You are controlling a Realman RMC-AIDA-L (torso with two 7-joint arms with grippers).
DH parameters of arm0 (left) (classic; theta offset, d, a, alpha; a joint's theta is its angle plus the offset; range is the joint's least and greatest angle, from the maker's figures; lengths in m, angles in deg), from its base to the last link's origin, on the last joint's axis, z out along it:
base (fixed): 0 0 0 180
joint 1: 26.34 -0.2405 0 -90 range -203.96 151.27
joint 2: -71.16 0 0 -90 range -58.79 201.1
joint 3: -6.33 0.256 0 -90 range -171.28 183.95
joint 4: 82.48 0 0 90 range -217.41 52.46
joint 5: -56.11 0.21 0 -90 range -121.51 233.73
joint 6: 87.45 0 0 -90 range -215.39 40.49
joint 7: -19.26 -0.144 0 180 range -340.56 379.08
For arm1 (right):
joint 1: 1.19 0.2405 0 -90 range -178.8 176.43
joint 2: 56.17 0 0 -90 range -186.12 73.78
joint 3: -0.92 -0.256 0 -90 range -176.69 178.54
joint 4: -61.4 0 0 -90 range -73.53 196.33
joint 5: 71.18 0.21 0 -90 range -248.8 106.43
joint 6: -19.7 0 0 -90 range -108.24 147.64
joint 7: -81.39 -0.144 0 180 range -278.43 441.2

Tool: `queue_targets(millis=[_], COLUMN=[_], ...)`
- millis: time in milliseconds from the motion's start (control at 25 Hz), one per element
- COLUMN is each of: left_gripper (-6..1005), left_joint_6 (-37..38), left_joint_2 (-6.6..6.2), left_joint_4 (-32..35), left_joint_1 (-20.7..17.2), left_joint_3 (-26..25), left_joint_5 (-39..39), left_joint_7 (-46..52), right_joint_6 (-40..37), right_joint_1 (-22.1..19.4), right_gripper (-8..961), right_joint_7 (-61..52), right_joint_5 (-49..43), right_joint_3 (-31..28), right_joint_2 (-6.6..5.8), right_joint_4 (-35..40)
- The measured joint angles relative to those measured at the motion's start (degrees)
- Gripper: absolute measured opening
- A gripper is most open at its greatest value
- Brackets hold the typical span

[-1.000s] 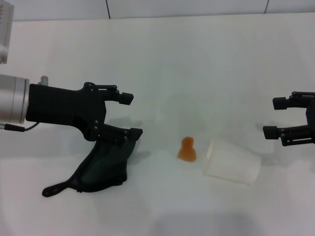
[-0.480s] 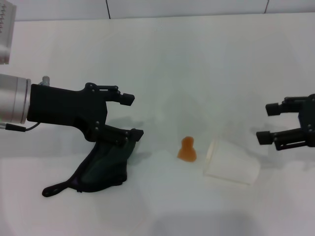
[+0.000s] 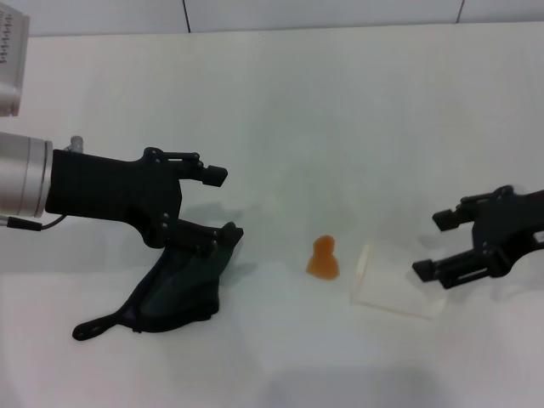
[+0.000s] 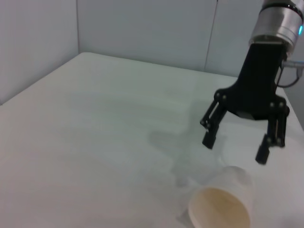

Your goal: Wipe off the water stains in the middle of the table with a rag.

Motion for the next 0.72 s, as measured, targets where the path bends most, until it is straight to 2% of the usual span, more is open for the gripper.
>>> queue_targets(millis=[520,720], left_gripper=[890,890], left_joint_6=[0.1,0.1], left_joint_2=[0.13,0.13], left_joint_4=[0.0,0.1], left_joint_1=[0.1,0.2], left_joint_3=[-0.1,-0.1], left_joint_5=[0.1,0.0], left_joint_7=[0.0,0.0], right_joint_6=[2.0,2.3], right_joint_1=[0.1,0.4], right_gripper=[854,854], right_joint_7=[-7.6,-9.5], right_joint_5=[-9.9,-12.2], right_joint_3=[10.2,12.0], right_joint_2=[0.08,0.09], right_joint_4=[6.6,8.0])
